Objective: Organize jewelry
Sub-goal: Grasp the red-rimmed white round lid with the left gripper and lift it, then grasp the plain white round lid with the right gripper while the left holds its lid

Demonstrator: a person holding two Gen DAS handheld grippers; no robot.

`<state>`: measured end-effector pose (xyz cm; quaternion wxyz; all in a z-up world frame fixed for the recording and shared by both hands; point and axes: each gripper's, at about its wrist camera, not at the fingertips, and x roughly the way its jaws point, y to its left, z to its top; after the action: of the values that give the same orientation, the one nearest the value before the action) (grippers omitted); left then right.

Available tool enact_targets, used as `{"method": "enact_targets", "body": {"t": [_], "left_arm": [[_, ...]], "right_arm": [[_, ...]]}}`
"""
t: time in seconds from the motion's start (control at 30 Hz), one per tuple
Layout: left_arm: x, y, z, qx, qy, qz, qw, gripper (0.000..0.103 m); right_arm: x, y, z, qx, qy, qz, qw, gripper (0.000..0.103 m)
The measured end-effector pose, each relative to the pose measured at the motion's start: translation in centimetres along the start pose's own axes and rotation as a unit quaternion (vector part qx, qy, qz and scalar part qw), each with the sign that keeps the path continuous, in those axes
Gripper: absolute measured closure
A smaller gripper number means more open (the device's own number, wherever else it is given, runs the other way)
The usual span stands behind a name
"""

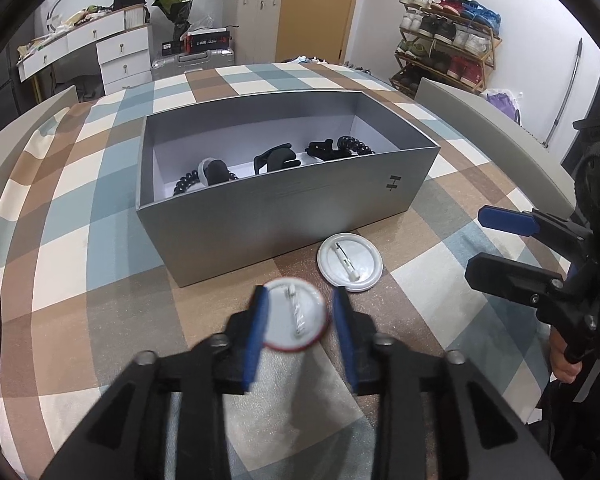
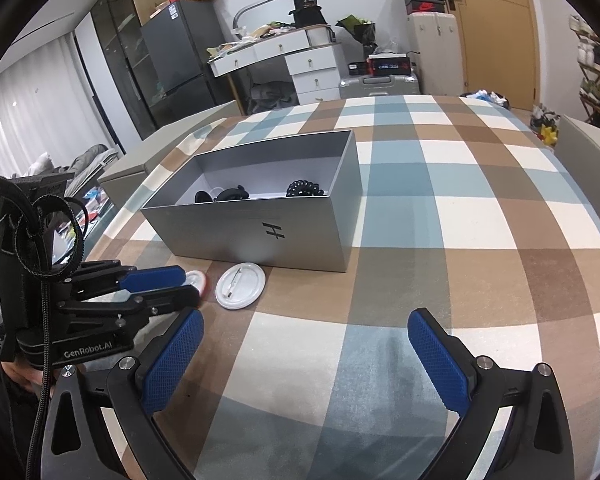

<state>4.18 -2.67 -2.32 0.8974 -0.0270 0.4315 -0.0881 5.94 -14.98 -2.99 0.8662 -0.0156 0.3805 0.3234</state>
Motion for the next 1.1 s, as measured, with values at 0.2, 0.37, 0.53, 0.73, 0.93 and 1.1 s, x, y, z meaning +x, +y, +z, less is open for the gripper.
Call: {"method": "enact_targets", "body": {"t": [0.2, 0.37, 0.53, 0.73, 0.93, 1.1], "left_arm": [[0.1, -0.8, -0.2, 0.02, 0.003, 0.021, 0.9996, 0.061], [-0.3, 0.0, -0.2, 0.005, -0.001, 0.016, 0.9999, 0.061], [-0.1, 0.7, -0.1, -0.013, 0.001, 0.03, 0.9995, 0.054], [0.4, 0.2, -0.3, 0.003, 0.003, 0.053, 0.9986, 0.053], [0.2, -0.2, -0.6, 0.024, 0.001, 0.055, 0.9982, 0.066], [-0.3, -0.4, -1.0, 0.022, -0.007, 0.043, 0.9988, 0.066]], "right_arm": [[-0.2, -0.2, 0.0, 0.002, -0.002, 0.0, 1.0, 0.0], [-0.5, -0.3, 0.0, 0.001, -0.004, -0.001, 1.0, 0.0], [-0.5, -0.3, 0.0, 0.001, -0.004, -0.001, 1.0, 0.0], [-0.5, -0.1, -0.1, -0.002, -0.001, -0.002, 1.0, 0.0], [-0.5, -0.1, -0.1, -0.001, 0.0, -0.001, 1.0, 0.0], [-0.3, 0.0, 0.0, -0.001, 0.003, 0.003, 1.0, 0.0]]}}
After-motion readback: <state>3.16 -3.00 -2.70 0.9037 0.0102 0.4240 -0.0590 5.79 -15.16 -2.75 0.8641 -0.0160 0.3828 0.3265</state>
